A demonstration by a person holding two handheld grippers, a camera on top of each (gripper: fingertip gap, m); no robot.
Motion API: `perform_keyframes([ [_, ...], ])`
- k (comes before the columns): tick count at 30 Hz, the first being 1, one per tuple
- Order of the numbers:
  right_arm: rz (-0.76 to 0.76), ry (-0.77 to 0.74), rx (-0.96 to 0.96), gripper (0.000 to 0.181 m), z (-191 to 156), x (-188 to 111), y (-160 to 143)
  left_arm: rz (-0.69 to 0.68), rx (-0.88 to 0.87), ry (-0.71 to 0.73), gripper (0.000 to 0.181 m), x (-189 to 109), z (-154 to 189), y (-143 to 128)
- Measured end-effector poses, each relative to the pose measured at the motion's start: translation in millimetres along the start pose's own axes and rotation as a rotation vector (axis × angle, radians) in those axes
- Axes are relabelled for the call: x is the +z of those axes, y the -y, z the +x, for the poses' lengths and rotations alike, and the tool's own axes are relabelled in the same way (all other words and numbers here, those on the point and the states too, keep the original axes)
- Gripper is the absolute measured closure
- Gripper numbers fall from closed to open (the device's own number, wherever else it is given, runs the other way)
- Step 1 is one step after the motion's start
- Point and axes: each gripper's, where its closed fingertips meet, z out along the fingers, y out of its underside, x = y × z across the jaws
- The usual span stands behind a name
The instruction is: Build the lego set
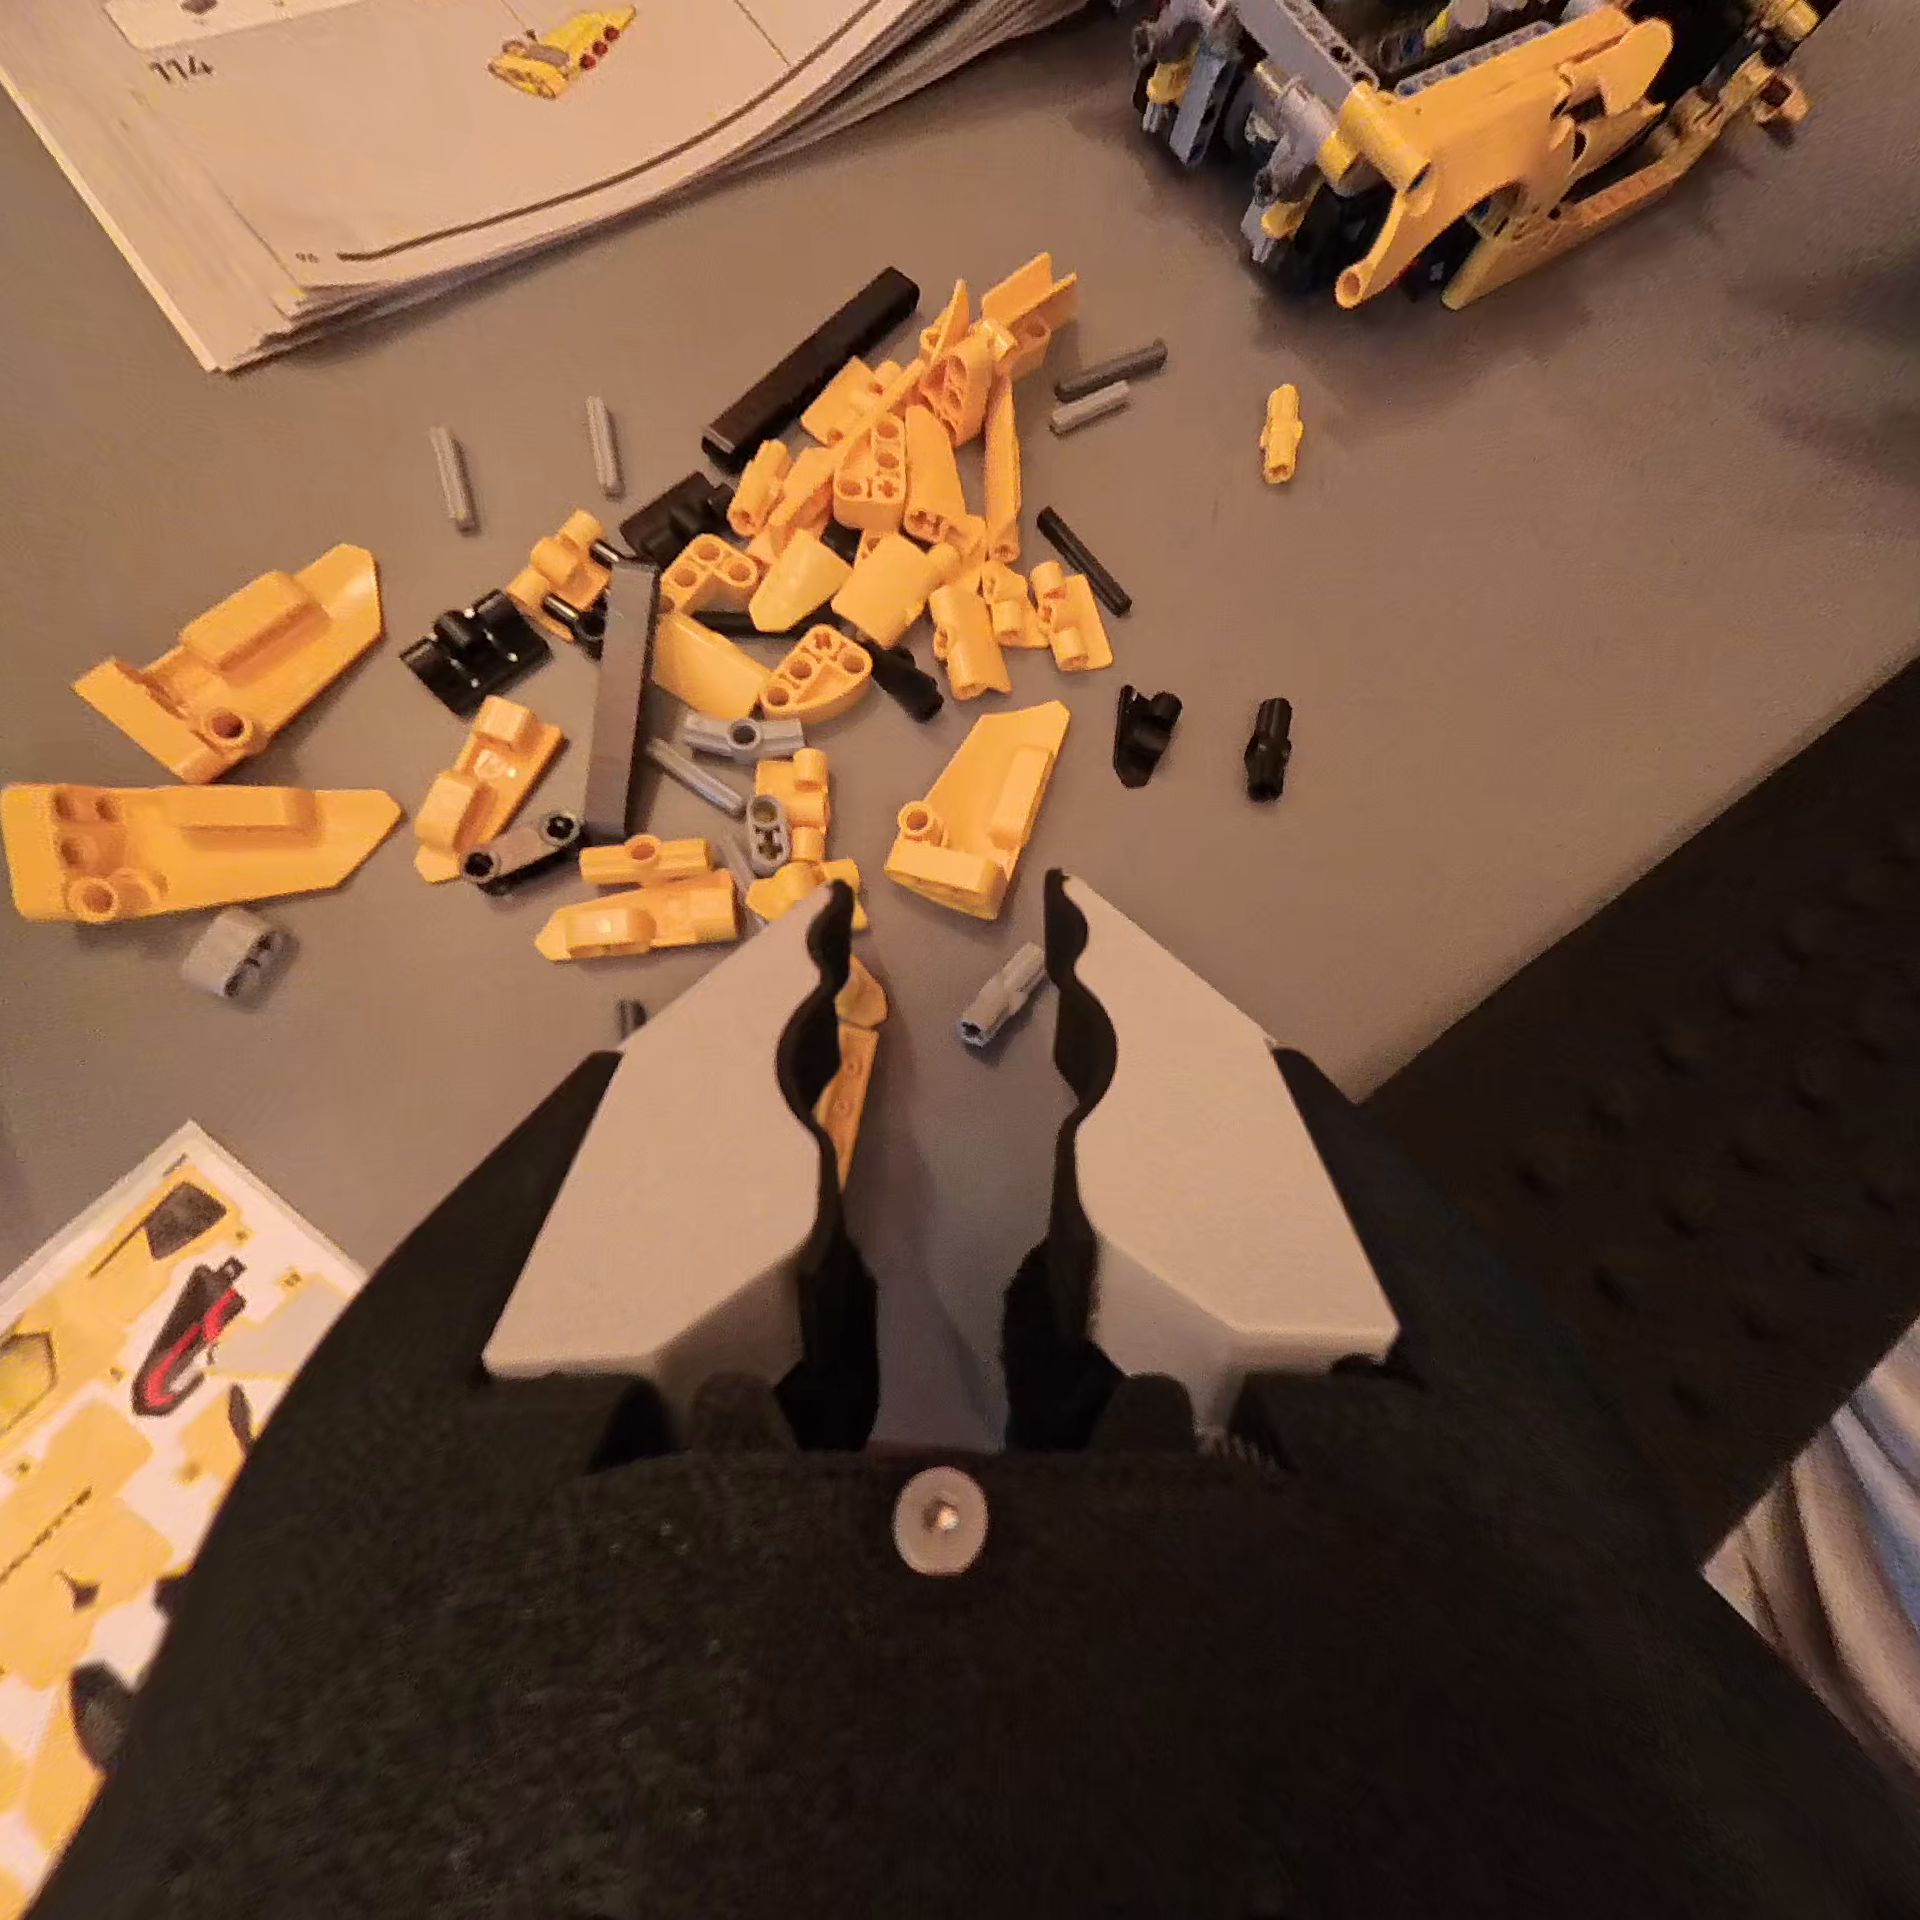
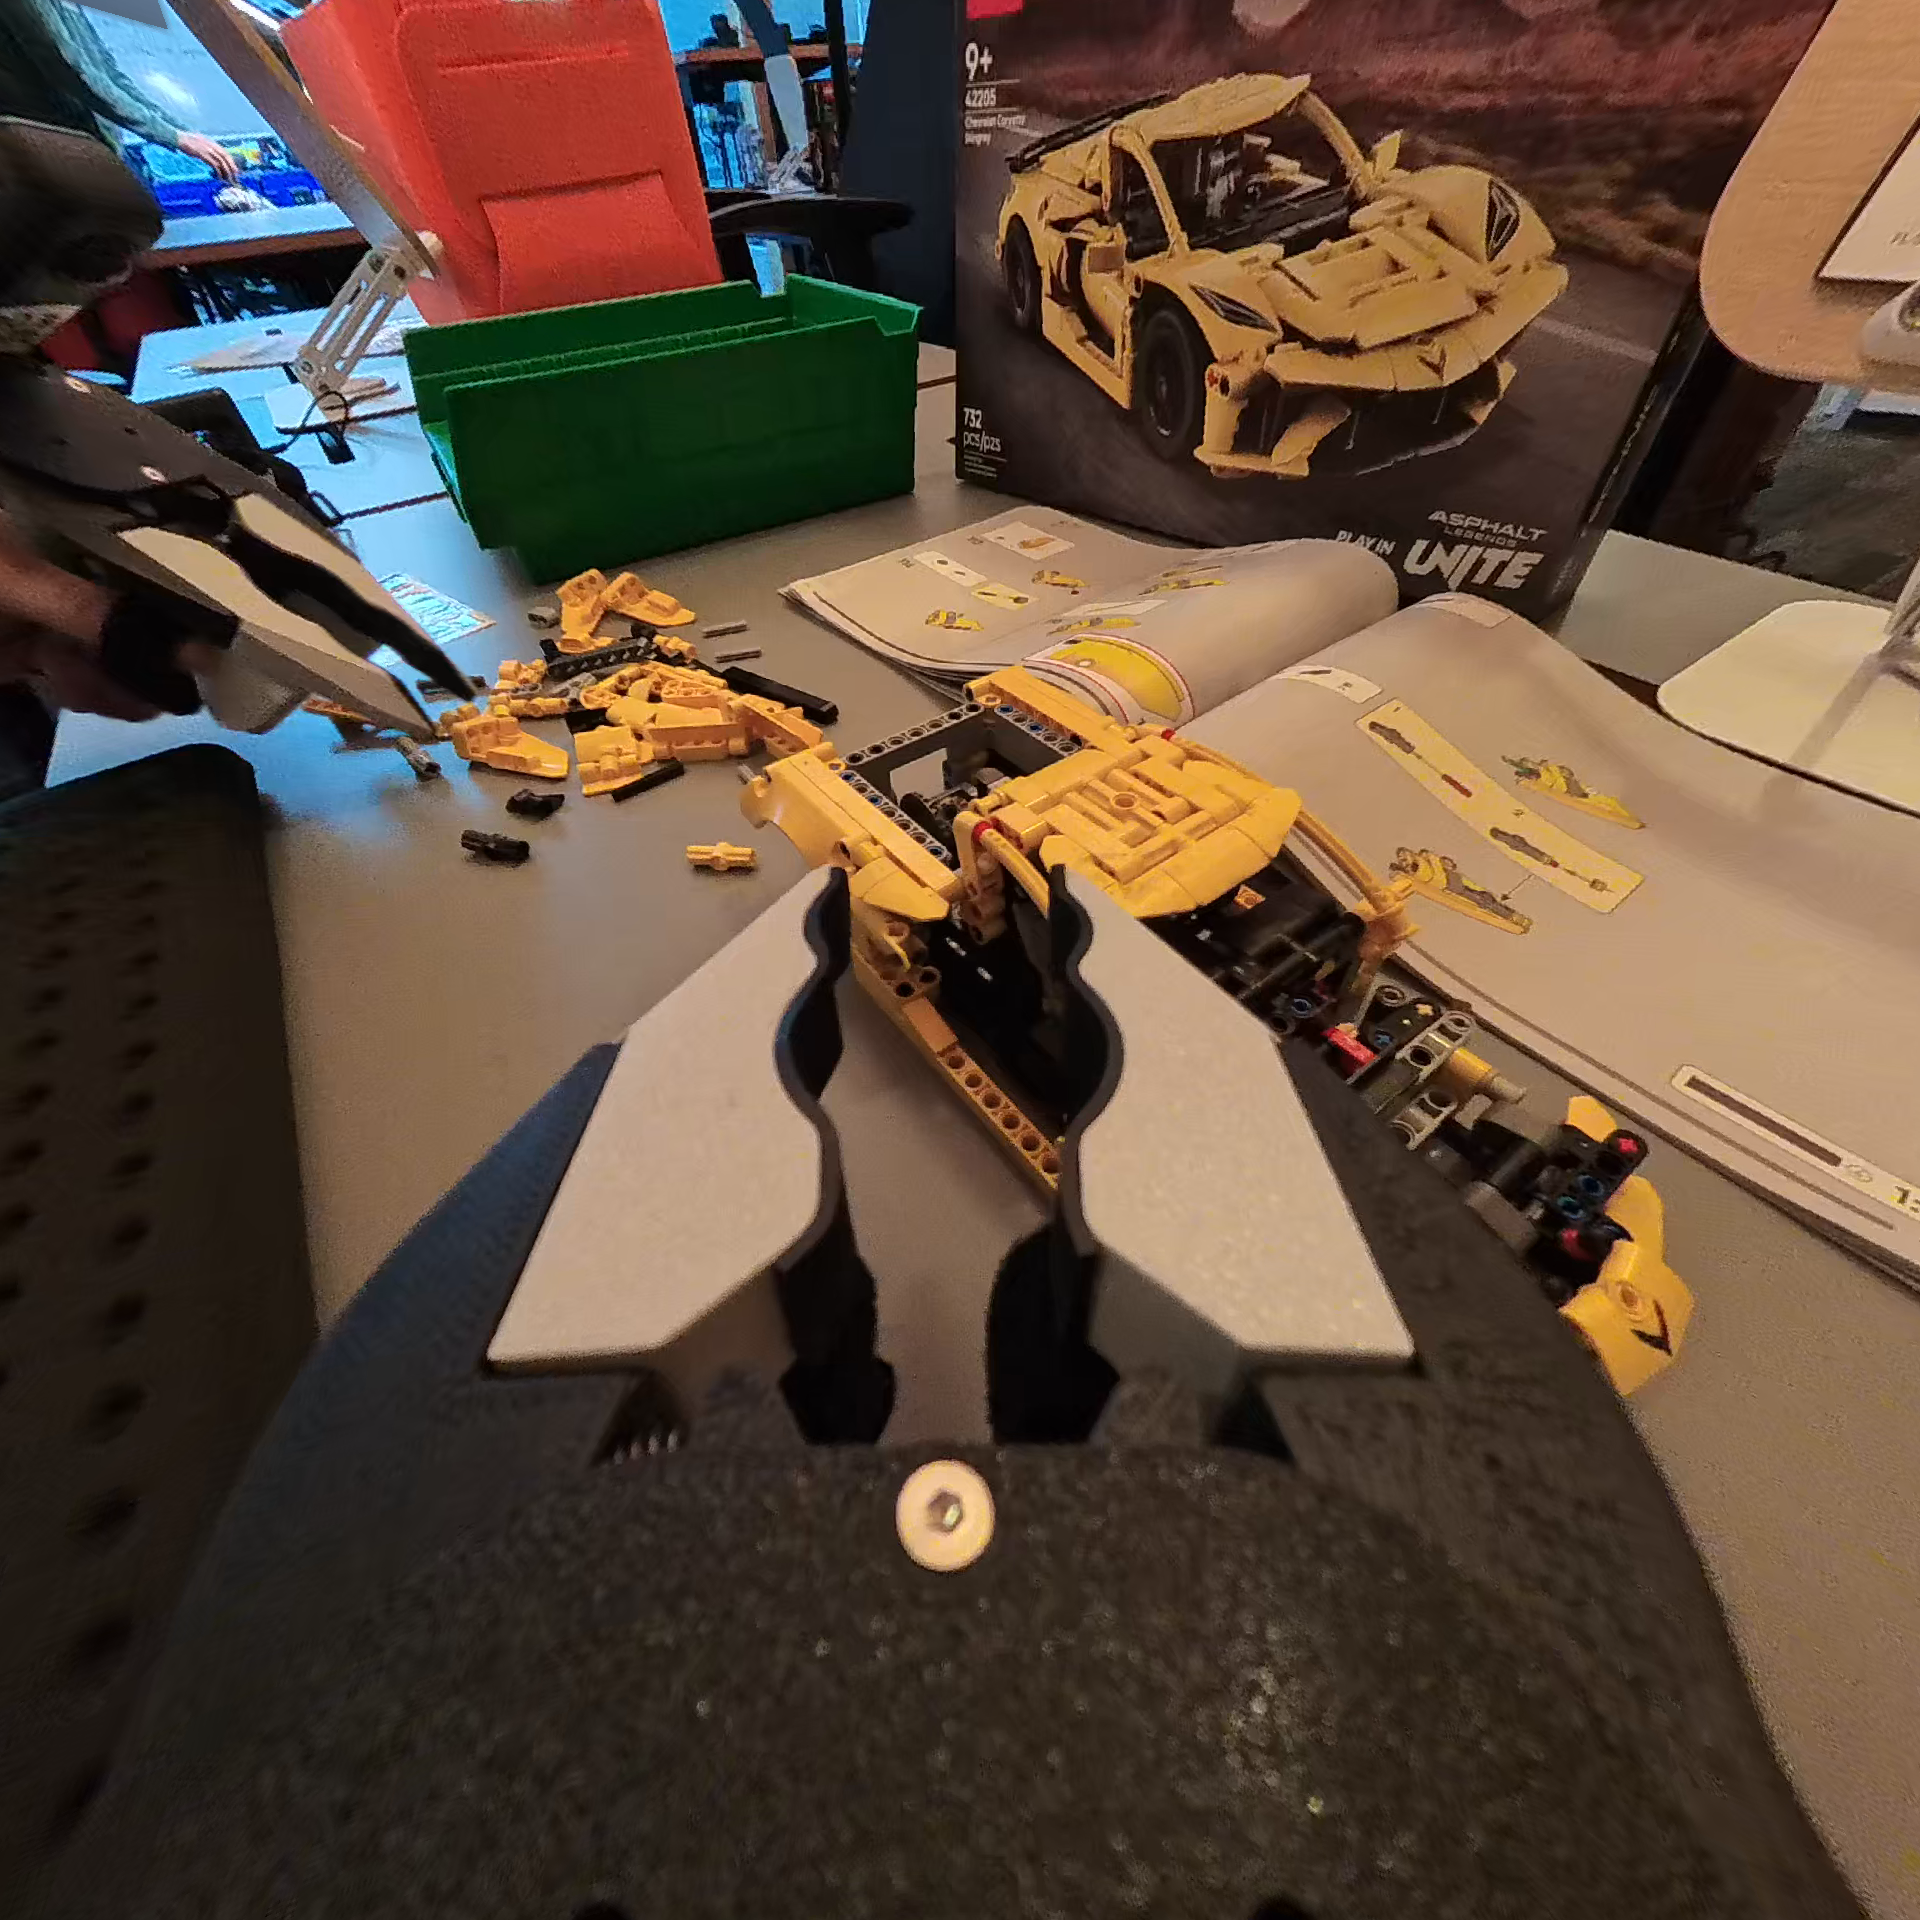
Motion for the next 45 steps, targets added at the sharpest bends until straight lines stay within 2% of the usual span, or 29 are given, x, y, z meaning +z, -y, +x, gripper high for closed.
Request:
perform_keyframes([
  [5, 0.002, 0.008, 0.029, 0.145, 2, 2, 0, 0.014, 0.061, -0.012, 0.145, 11, 0, 3],
  [6, -0.003, 0.008, 0.030, 0.145, 2, 2, -1, 0.014, 0.071, -0.005, 0.155, 13, -1, 3],
  [9, -0.014, 0.004, 0.024, 0.145, 2, 3, -4, 0.009, 0.093, -0.011, 0.159, 11, 2, 6],
  [10, -0.016, 0.004, 0.022, 0.146, 2, 3, -4, 0.030, 0.103, 0.000, 0.159, 8, 4, 11],
  [12, -0.015, 0.003, 0.019, 0.146, 2, 3, -3, 0.094, 0.135, 0.010, 0.181, 2, 13, 25],
  [16, -0.012, 0.056, 0.015, 0.146, -11, 7, -1, 0.230, 0.185, 0.022, 0.181, -5, 41, 61],
  [19, -0.056, 0.094, -0.031, 0.145, -25, 13, -8, 0.122, 0.219, 0.138, 0.181, -4, 31, 46],
  [20, -0.067, 0.097, -0.053, 0.145, -28, 13, -10, 0.102, 0.206, 0.138, 0.181, -8, 31, 39],
  [21, -0.080, 0.098, -0.072, 0.145, -30, 14, -12, 0.073, 0.184, 0.109, 0.177, -12, 34, 31],
  [23, -0.092, 0.106, -0.099, 0.145, -35, 14, -14, -0.007, 0.147, 0.057, 0.156, -21, 40, 11],
  [26, -0.079, 0.115, -0.111, 0.145, -39, 14, -10, -0.070, 0.136, -0.024, 0.153, -27, 46, -10],
  [29, -0.068, 0.127, -0.105, 0.145, -42, 12, -7, -0.087, 0.179, -0.083, 0.152, -20, 45, -17],
  [34, -0.078, 0.112, -0.123, 0.146, -41, 8, -10, -0.197, 0.308, -0.192, 0.153, 0, 54, -31],
  [35, -0.081, 0.106, -0.127, 0.147, -40, 8, -10, -0.209, 0.312, -0.213, 0.159, 2, 55, -31],
  [36, -0.084, 0.099, -0.130, 0.147, -39, 7, -11, -0.219, 0.320, -0.225, 0.172, 1, 56, -31],
  [37, -0.085, 0.093, -0.132, 0.148, -37, 7, -11, -0.225, 0.339, -0.226, 0.174, 1, 56, -31],
  [41, -0.081, 0.077, -0.129, 0.149, -33, 6, -10, -0.157, 0.358, -0.203, 0.174, 4, 60, -13],
  [43, -0.073, 0.071, -0.128, 0.149, -32, 6, -8, -0.042, 0.359, -0.230, 0.175, 11, 78, 17],
  [45, -0.052, 0.053, -0.127, 0.148, -28, 6, -3, 0.102, 0.358, -0.305, 0.175, 22, 114, 56],
])
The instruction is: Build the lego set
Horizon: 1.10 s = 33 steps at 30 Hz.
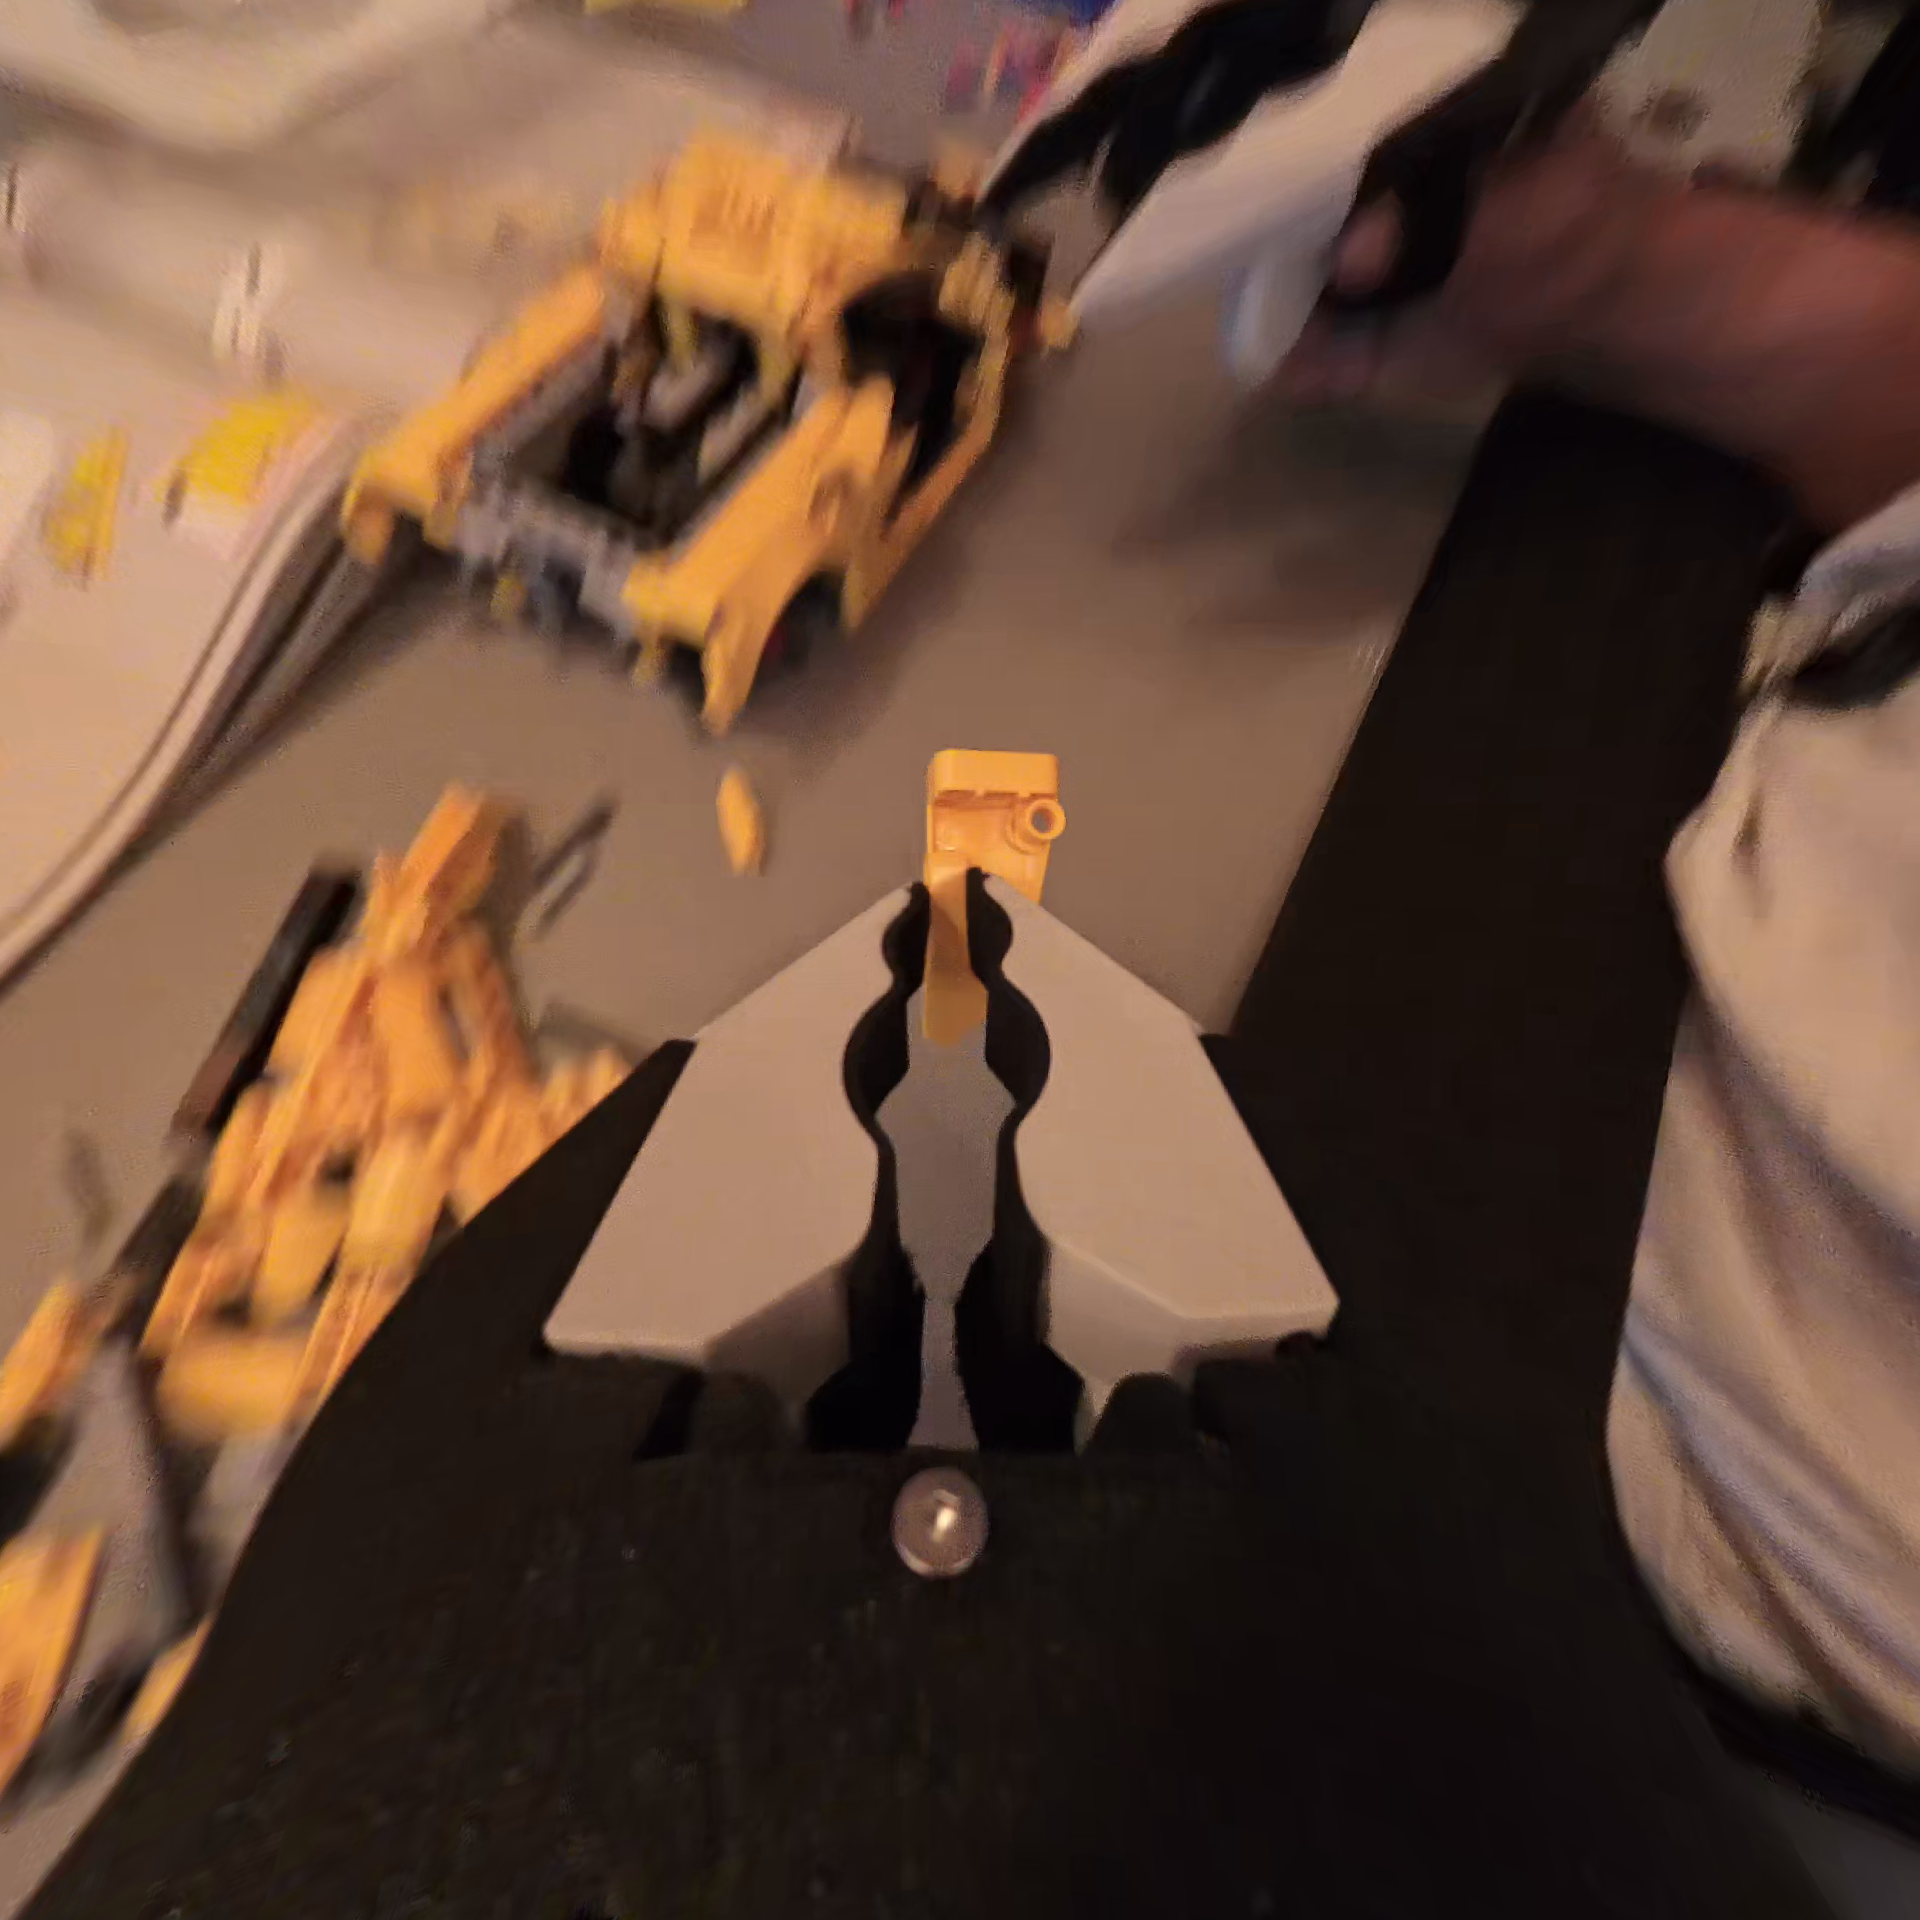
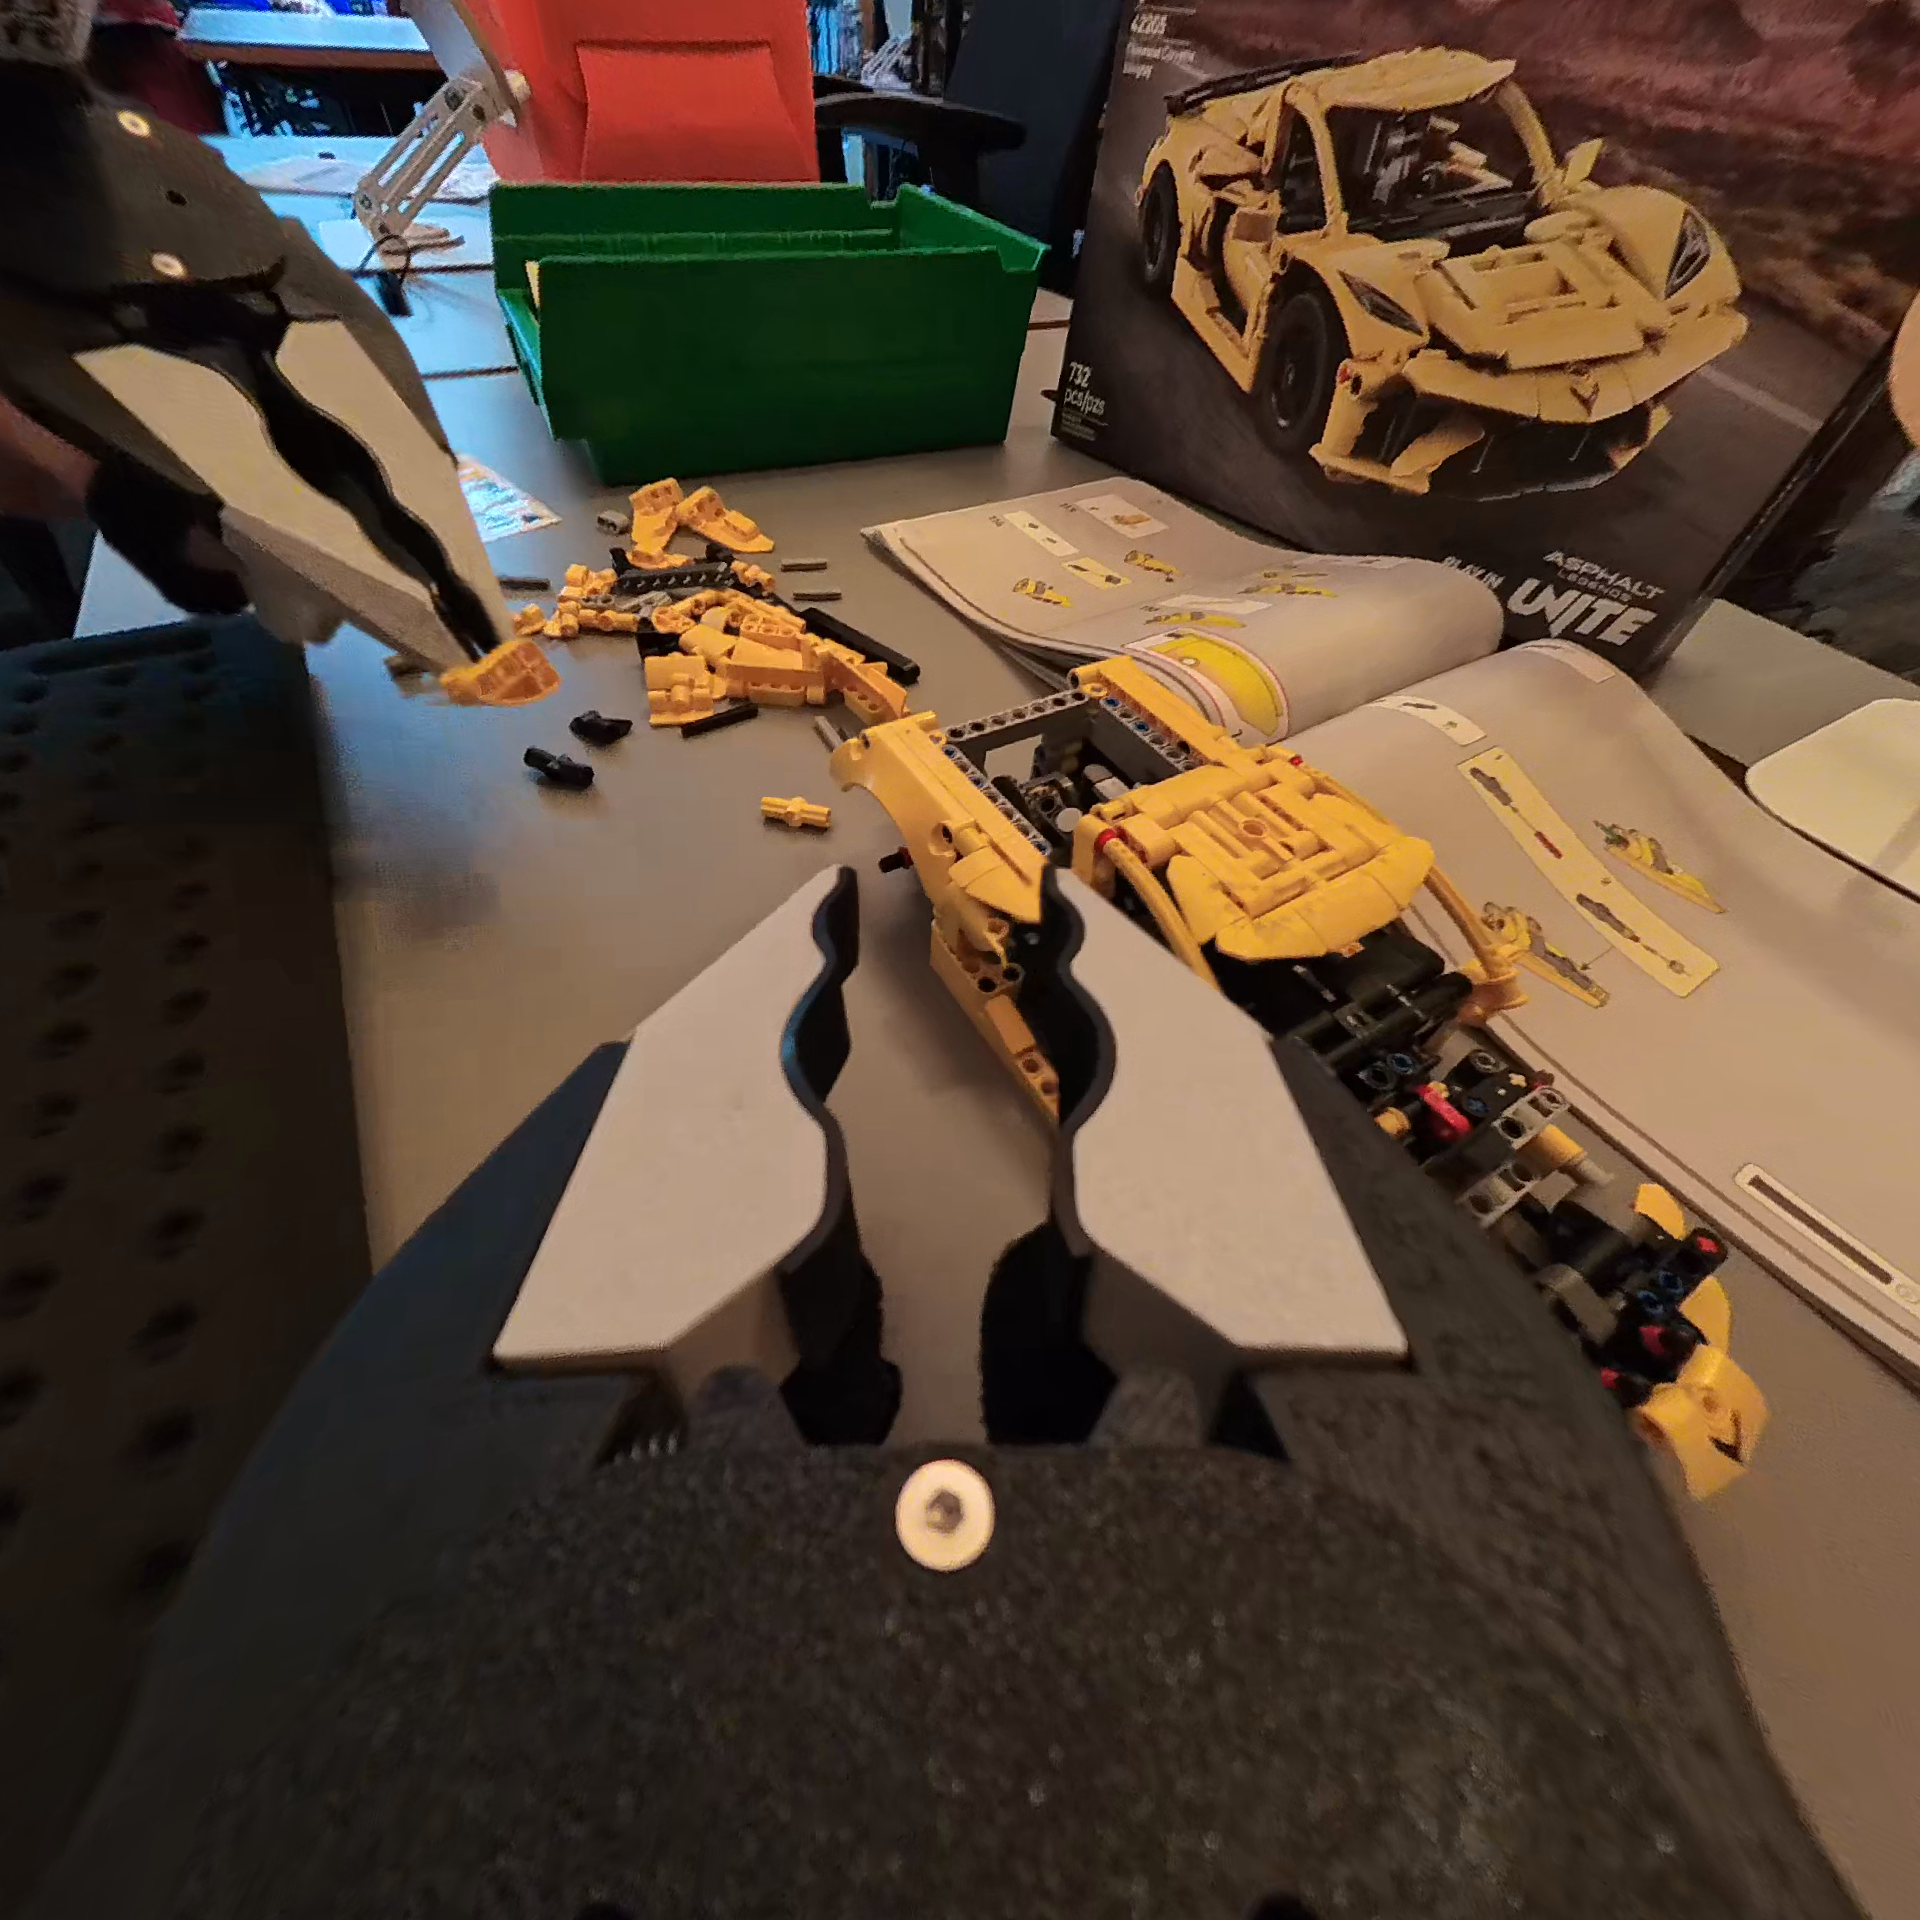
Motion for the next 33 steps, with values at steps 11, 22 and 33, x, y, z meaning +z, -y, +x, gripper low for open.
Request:
perform_keyframes([
  [11, 0.109, -0.298, 0.128, 0.146, 75, -41, 8, -0.158, 0.140, -0.237, 0.175, 151, 81, 43],
  [22, 0.092, -0.274, 0.173, 0.144, 78, -44, 4, -0.067, 0.139, -0.193, 0.153, 156, 79, 56],
  [33, -0.475, -0.595, 0.326, 0.149, 123, -236, -117, 0.477, -0.205, 0.020, 0.152, 78, -30, 119],
])
